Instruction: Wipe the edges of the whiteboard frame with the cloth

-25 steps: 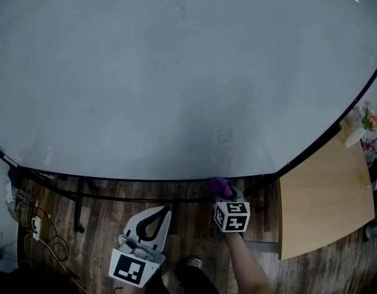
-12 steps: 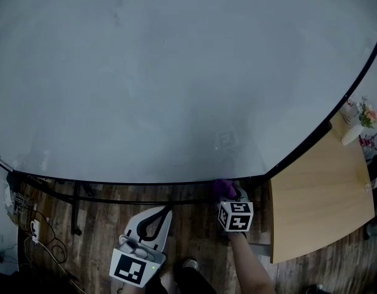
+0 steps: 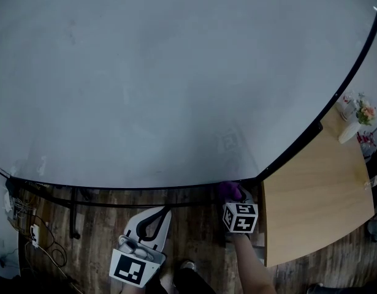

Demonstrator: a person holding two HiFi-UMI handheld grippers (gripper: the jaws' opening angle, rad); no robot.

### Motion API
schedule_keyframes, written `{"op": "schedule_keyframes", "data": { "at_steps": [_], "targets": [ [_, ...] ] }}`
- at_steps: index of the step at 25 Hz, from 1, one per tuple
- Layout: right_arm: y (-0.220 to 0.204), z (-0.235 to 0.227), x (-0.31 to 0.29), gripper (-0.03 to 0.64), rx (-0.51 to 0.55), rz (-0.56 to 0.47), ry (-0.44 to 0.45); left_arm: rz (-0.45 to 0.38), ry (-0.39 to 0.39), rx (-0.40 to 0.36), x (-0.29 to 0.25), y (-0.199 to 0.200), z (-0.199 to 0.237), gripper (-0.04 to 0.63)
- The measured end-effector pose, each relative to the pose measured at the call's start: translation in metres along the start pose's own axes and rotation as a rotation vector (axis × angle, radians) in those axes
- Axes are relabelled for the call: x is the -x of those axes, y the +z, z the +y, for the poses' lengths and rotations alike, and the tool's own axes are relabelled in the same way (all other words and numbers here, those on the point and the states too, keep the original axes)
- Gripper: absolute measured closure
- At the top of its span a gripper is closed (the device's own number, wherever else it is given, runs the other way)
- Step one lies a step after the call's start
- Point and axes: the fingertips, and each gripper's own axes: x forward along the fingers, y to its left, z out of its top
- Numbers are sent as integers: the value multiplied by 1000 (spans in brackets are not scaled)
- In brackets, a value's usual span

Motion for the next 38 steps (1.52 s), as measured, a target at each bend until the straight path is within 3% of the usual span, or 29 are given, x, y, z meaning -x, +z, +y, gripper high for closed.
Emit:
{"op": "schedule_keyframes", "data": {
  "at_steps": [15,22,27,38],
  "targets": [
    [3,-80,18,536,-121,-12,-148,2,-42,-7,-22,4,-20,578],
    [3,-84,21,536,-137,-12,-156,4,-31,-12,-19,4,-18,578],
    [4,-97,27,538,-237,-33,-184,4,-16,-10,-15,4,-16,578],
    [5,-101,37,538,-314,-66,-245,-3,11,-17,11,10,-8,578]
  ]
}}
